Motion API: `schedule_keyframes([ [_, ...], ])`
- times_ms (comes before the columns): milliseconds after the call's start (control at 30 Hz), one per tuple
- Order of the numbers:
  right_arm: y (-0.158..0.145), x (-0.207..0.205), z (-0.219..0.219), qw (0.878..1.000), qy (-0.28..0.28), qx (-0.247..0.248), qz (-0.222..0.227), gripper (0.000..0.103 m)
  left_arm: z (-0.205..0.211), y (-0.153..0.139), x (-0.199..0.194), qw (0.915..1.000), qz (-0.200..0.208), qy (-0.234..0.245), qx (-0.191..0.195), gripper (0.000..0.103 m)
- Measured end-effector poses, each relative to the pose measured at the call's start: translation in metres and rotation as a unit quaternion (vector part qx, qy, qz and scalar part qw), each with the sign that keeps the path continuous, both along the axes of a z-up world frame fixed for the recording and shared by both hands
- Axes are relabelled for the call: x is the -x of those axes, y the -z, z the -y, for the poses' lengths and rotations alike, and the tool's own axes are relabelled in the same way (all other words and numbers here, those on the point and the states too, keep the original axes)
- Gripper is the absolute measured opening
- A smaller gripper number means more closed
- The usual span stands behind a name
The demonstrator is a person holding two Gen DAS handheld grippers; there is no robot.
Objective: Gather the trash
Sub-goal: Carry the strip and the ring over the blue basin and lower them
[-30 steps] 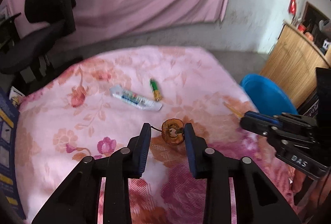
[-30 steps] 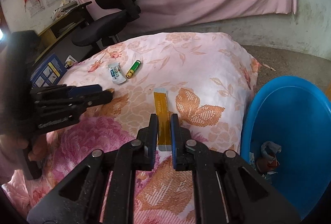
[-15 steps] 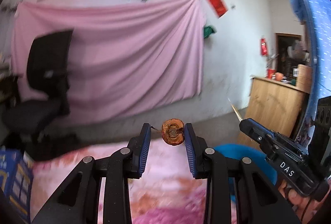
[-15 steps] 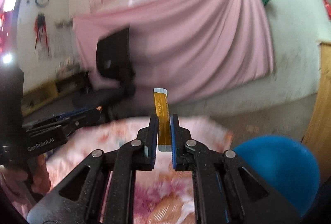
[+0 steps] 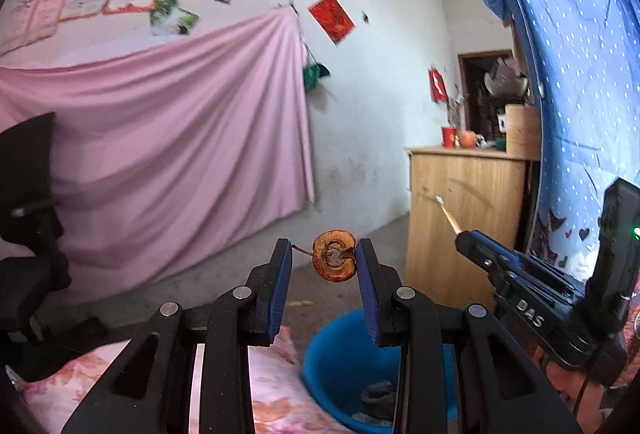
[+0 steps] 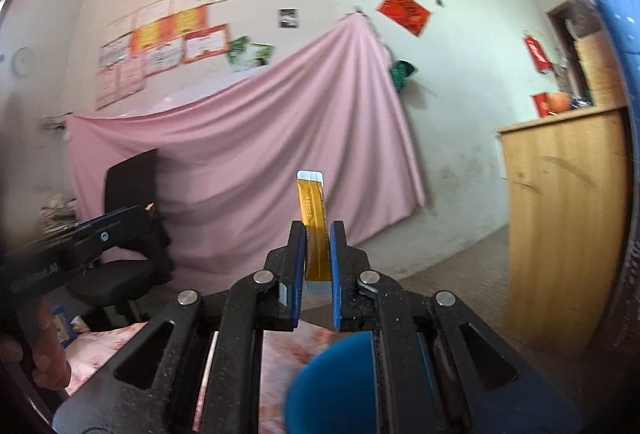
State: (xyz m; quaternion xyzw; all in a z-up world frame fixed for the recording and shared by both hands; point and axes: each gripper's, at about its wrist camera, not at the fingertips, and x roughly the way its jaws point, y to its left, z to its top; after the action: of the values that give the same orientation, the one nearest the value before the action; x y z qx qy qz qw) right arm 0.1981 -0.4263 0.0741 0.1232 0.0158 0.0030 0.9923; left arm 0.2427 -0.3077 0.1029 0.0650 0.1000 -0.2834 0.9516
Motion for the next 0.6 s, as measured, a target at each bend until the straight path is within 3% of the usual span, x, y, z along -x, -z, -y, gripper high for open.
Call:
schedule_keyframes([
  [133, 0.004, -0.01, 0.022, 0.998, 0.031, -0.014, -0.043, 0.041, 0.029, 0.012, -0.02, 0.998, -0.053, 0.01, -0.032, 0.028],
  [333, 0.028, -0.029, 0.044, 0.99, 0.042, -0.042, -0.125, 0.041, 0.054, 0.026, -0.05, 0.9894, -0.138, 0.015, -0.043, 0.028],
  [600, 0.055, -0.049, 0.071, 0.977, 0.044, -0.086, -0.191, 0.041, 0.066, 0.045, -0.08, 0.9689, -0.237, 0.009, -0.071, 0.028],
])
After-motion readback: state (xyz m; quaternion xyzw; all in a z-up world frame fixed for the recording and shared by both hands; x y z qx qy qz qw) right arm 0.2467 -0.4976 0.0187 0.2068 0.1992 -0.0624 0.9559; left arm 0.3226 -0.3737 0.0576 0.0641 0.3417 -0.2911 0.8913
